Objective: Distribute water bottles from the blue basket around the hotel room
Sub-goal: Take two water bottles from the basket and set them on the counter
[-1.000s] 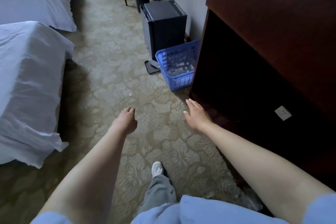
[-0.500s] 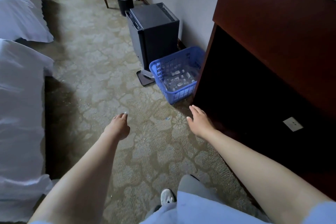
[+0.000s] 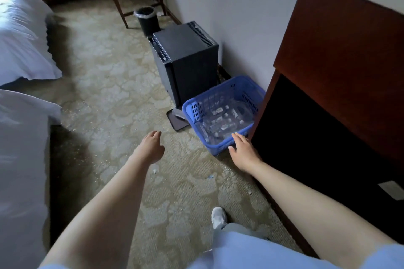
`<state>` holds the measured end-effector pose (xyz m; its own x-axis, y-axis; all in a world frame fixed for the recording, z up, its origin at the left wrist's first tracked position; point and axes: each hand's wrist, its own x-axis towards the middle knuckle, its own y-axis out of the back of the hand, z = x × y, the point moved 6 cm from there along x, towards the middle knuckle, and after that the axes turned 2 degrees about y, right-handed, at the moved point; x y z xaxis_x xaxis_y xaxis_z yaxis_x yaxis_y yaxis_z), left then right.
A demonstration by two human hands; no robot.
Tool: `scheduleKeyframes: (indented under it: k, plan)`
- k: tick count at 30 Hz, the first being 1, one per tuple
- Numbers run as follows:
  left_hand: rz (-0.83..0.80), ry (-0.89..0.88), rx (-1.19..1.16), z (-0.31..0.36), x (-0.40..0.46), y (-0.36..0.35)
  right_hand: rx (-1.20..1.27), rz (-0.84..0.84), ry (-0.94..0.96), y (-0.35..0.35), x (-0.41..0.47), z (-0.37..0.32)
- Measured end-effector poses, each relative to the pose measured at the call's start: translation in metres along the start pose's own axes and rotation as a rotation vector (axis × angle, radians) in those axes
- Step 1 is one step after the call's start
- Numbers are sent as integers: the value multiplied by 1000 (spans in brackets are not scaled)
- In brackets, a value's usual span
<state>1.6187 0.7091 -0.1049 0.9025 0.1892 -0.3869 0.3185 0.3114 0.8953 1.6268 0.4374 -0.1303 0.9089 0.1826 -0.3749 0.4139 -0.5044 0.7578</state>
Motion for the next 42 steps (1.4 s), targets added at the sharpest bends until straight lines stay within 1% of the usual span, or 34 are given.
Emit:
scheduleKeyframes:
  k: [6, 11, 17, 20, 23, 27, 29, 32, 36, 38, 42]
  plan:
    - [-37, 38, 28, -4, 62, 28, -32, -9, -31, 23, 66, -5]
    - [-65, 8, 49, 4, 114, 43, -25, -23, -59, 30, 106, -17]
    - [-92, -108, 82, 21, 199, 65, -17, 26, -121, 39, 161, -30]
    - [-128, -158, 111, 21, 254, 76, 35, 64, -199, 42, 193, -39]
    - [-199, -194, 174, 14, 305, 85, 82, 143, -300, 47, 223, -51]
    - [-295, -288, 288, 13, 362, 106, 129, 201, -391, 50, 250, -74]
    - [-301, -340, 320, 27, 391, 115, 153, 252, -453, 54, 259, -81]
    - [-299, -411, 299, 62, 417, 124, 203, 322, -537, 61, 264, -87]
    - [-365, -534, 318, 123, 421, 121, 223, 398, -583, 72, 263, -89]
    - [-403, -616, 285, 155, 420, 115, 236, 434, -602, 81, 263, -86]
    - [-424, -745, 259, 206, 405, 113, 297, 451, -661, 93, 269, -80]
